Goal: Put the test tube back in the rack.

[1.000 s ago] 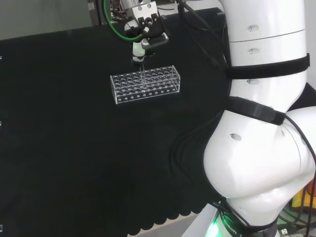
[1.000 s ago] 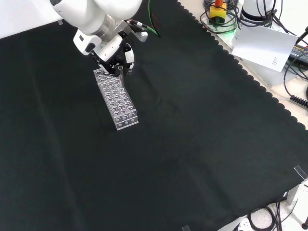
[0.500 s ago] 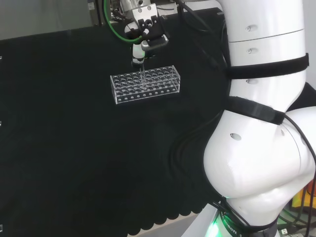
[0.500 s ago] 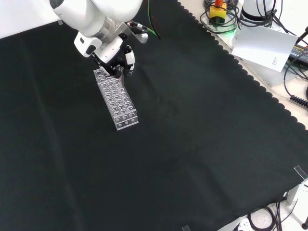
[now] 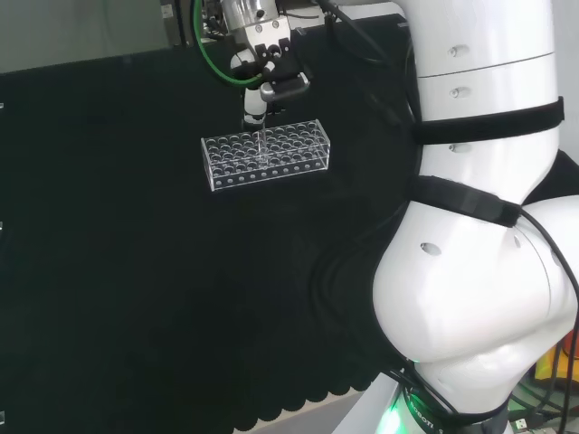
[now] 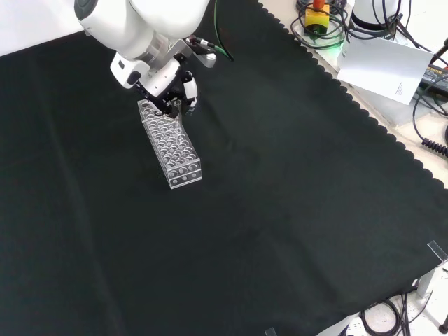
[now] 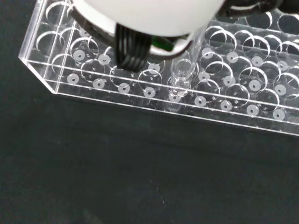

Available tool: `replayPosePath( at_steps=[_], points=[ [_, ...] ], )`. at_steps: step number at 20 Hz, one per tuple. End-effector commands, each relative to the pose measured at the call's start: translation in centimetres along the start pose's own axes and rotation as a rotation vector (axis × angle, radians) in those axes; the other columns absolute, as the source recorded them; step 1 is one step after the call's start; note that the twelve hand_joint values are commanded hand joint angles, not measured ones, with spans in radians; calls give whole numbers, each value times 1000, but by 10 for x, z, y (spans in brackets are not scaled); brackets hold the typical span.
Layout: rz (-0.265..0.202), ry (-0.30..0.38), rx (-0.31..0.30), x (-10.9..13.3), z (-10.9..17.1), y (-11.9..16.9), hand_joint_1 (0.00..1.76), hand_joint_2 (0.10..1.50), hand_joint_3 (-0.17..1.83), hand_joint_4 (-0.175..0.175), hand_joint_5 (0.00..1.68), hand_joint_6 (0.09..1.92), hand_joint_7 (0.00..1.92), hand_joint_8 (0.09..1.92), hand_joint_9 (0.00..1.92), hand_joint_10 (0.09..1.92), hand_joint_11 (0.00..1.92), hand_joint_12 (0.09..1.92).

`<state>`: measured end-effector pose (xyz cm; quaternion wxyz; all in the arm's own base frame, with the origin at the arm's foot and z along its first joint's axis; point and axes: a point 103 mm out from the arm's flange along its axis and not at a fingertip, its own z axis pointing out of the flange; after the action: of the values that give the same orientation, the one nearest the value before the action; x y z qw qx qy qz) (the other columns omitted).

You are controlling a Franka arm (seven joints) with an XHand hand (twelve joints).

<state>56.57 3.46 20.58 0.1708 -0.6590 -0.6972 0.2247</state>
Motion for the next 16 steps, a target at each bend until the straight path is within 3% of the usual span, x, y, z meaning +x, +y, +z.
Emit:
replayPosePath(
  at_steps=[1,11,16],
  points=[
    [3,9,10,0,7,4,1236,602,659,-175,1458,313,1825,394,1753,293,1325,806],
    [-5,24,25,5,32,14,1235,601,660,-175,1458,313,1824,395,1752,292,1325,808],
    [-1,32,32,8,32,15,1235,601,660,-175,1458,313,1823,395,1751,292,1324,809]
  ],
)
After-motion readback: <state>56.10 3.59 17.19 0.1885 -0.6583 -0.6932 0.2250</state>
